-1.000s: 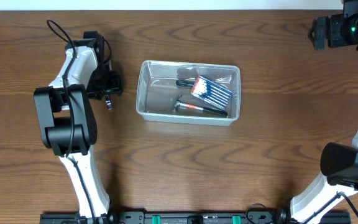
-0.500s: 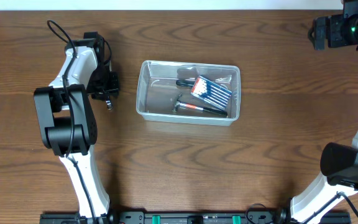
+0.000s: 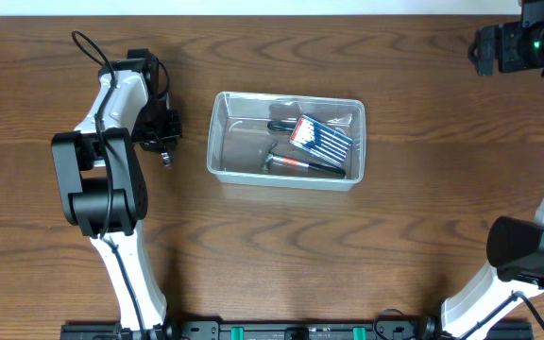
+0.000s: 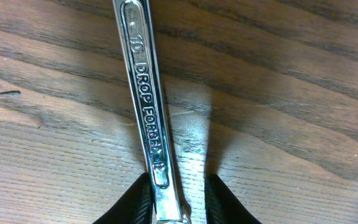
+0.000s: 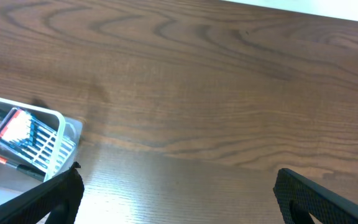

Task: Pack container
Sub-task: 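Lift the wrench with the left gripper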

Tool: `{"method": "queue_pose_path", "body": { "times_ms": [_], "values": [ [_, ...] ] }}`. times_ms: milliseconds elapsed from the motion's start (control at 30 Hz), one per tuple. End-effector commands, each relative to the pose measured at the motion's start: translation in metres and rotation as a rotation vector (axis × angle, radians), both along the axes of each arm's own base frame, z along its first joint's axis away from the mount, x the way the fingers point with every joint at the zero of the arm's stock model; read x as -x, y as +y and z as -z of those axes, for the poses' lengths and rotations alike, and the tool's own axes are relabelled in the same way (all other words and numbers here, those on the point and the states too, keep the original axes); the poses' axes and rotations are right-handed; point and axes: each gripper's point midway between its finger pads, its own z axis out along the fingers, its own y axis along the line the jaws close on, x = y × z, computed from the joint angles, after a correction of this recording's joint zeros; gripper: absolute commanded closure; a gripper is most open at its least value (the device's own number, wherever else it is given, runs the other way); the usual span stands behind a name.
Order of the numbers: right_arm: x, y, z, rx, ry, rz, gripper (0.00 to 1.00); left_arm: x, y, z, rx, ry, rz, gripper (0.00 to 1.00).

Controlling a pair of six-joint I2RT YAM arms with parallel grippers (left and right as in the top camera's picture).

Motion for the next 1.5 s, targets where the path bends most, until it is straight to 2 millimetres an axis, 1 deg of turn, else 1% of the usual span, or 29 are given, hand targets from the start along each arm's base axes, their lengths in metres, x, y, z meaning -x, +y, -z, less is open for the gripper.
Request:
{"method": "queue_pose_path", "body": {
  "times_ms": [0,133,167,200,300,567,800,900,1200,1300,1367,1400,1467],
  "values": [
    [0.004,0.003,-0.013,0.002,-0.033,-0.013,0.01,0.0,0.002,-0.008,-0.003,-0.014,-0.003,0.74],
    [0.005,0.003,-0.013,0.001,-0.03,-0.013,0.01,-0.003,0.003,-0.019,-0.009,-0.041,-0.003,0.81],
    [0.005,0.003,-0.013,0.001,-0.03,-0.013,0.01,-0.003,0.003,-0.022,-0.009,-0.049,-0.003,0.81],
    [0.005,0.003,-0.013,0.001,-0.03,-0.013,0.01,-0.004,0.003,-0.025,-0.01,-0.057,-0.003,0.87],
    [0.005,0.003,-0.013,0.001,-0.03,-0.013,0.01,-0.005,0.003,-0.031,-0.011,-0.072,-0.004,0.94],
    [0.005,0.003,-0.013,0.001,-0.029,-0.013,0.01,-0.009,0.004,-0.056,-0.015,-0.13,-0.004,0.94],
    [0.006,0.003,-0.013,0.0,-0.026,-0.013,0.01,-0.013,0.007,-0.088,-0.04,-0.216,-0.004,0.94],
    [0.006,0.003,-0.013,0.0,-0.026,-0.013,0.01,-0.014,0.01,-0.098,-0.057,-0.239,-0.005,0.94],
    [0.006,0.003,-0.012,0.0,-0.025,-0.013,0.01,-0.012,0.01,-0.1,-0.056,-0.238,-0.009,0.94],
    [0.006,0.003,-0.012,0.0,-0.024,-0.013,0.01,-0.012,0.01,-0.096,-0.057,-0.23,-0.008,0.94],
    [0.006,0.003,-0.012,0.0,-0.024,-0.013,0.01,-0.012,0.012,-0.091,-0.069,-0.216,-0.008,0.91],
    [0.006,0.003,-0.012,0.0,-0.024,-0.013,0.01,-0.011,0.015,-0.088,-0.083,-0.207,-0.009,0.87],
    [0.006,0.003,-0.012,0.0,-0.024,-0.013,0.01,-0.01,0.018,-0.081,-0.101,-0.188,-0.009,0.48]
  ]
}}
